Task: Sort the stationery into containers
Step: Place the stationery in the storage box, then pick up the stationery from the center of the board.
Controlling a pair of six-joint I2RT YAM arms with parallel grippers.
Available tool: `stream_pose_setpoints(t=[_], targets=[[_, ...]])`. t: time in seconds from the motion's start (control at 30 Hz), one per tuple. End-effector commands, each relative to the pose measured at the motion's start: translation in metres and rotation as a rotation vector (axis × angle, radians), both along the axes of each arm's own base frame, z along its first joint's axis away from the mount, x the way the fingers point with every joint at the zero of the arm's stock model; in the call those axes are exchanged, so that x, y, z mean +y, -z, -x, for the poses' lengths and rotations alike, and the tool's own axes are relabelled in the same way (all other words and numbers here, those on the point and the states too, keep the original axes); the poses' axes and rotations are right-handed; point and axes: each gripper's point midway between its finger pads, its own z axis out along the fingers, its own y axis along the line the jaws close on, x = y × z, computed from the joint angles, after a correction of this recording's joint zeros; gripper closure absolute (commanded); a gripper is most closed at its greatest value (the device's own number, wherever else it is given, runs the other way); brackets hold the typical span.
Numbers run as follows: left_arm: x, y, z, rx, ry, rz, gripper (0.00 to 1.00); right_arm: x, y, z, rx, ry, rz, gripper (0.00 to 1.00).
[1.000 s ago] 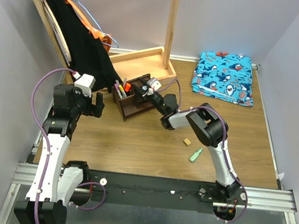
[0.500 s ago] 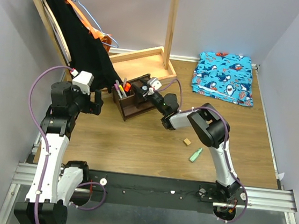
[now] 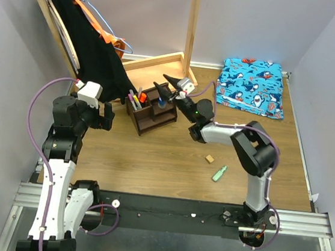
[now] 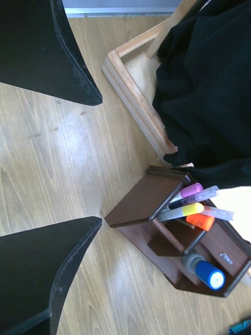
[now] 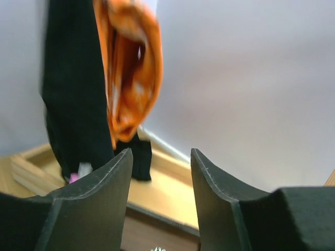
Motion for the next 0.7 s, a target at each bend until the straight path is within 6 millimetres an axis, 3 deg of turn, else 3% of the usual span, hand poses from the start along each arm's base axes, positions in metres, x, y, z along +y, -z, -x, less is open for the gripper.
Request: stream_pose_setpoints(t=[0.0,0.03,0.07,0.1,0.13,0.17,0.2,0.23,0.27,0.3,0.37,0.47,0.6,0.67], targets=[[-0.009,-0.015,0.007,-0.046,0.038,0.028,0.03,-0.023,-0.097,0.043,-0.11,-0.049,-0.063,0.41],[-0.01,-0.019,0.009,-0.062,0.046,0.028,0.03,-0.021,-0.066,0.039,0.011,-0.049,0.05,0.37],[-0.012,-0.02,0.011,-0.068,0.055,0.029,0.03,-0.033,-0.089,0.051,0.024,-0.04,0.056,0.36],[-0.014,-0.022,0.012,-0.075,0.066,0.03,0.03,-0.042,-0.083,0.05,0.091,-0.004,0.084,0.36],[-0.016,-0.024,0.015,-0.085,0.08,0.032,0.02,-0.051,-0.051,0.053,0.232,0.022,0.183,0.36],[-0.018,-0.025,0.016,-0.087,0.09,0.031,0.02,-0.06,-0.042,0.058,0.3,0.039,0.214,0.36],[-0.019,-0.026,0.018,-0.093,0.092,0.032,0.03,-0.08,-0.052,0.066,0.358,0.093,0.197,0.36],[-0.02,-0.029,0.019,-0.109,0.097,0.031,0.03,-0.093,-0.017,0.074,0.494,0.13,0.282,0.36],[-0.021,-0.029,0.02,-0.115,0.099,0.034,0.03,-0.105,0.004,0.081,0.571,0.161,0.313,0.36],[-0.022,-0.029,0.021,-0.118,0.1,0.04,0.02,-0.124,0.007,0.086,0.613,0.229,0.314,0.36],[-0.024,-0.03,0.023,-0.128,0.106,0.052,0.03,-0.151,0.058,0.107,0.738,0.28,0.449,0.36],[-0.026,-0.028,0.025,-0.135,0.104,0.067,0.02,-0.172,0.09,0.131,0.815,0.282,0.567,0.36],[-0.025,-0.026,0.025,-0.126,0.089,0.089,0.02,-0.185,0.13,0.163,0.905,0.225,0.669,0.4],[-0.025,-0.026,0.023,-0.118,0.089,0.09,0.02,-0.191,0.143,0.169,0.935,0.232,0.7,0.43]])
